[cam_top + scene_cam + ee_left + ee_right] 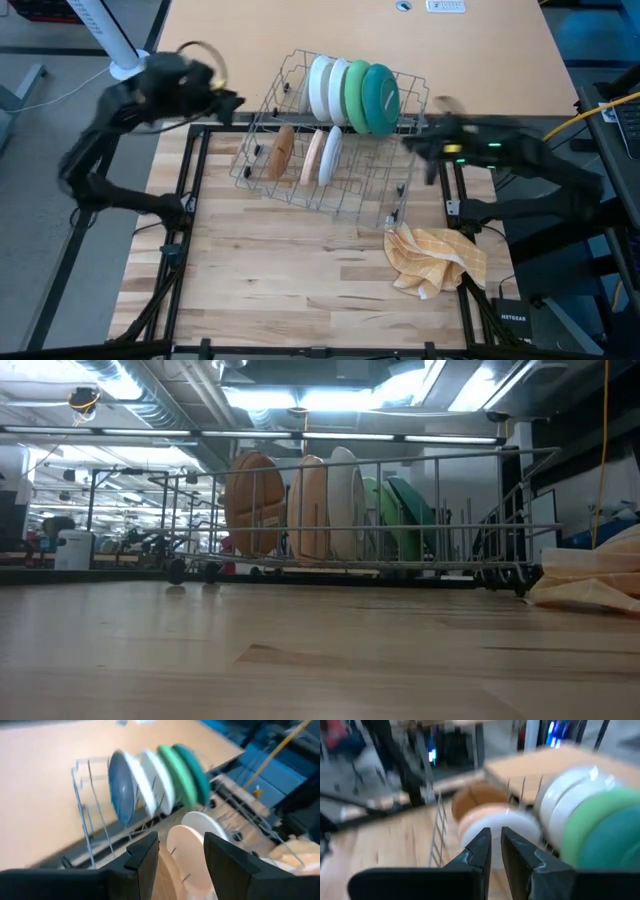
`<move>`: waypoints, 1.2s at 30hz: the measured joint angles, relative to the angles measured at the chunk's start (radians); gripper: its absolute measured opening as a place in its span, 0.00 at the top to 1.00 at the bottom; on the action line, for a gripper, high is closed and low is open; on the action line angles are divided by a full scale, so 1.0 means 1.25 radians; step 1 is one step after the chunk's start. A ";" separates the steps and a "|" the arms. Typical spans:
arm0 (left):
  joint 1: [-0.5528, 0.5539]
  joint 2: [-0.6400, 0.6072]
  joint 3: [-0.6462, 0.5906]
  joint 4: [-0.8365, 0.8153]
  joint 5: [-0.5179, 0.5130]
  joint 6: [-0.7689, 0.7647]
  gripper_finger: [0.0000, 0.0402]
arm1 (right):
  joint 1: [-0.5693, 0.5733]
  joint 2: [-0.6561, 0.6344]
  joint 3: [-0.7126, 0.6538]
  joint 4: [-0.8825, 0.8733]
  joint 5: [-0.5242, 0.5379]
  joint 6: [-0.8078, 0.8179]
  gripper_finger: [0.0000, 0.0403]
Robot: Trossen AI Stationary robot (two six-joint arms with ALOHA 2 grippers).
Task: Sort dishes
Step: Return to Home Position
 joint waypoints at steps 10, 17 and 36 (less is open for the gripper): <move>-0.221 -0.203 -0.029 -0.036 -0.047 0.003 0.63 | 0.000 -0.336 -0.137 0.009 0.022 0.112 0.88; -0.320 -0.315 -0.350 0.170 -0.110 -0.035 0.63 | 0.000 -0.462 -0.374 0.126 0.011 0.245 0.88; -0.486 -0.617 -1.095 0.939 -0.151 -0.188 0.63 | 0.000 -0.510 -0.625 0.188 -0.056 0.375 0.88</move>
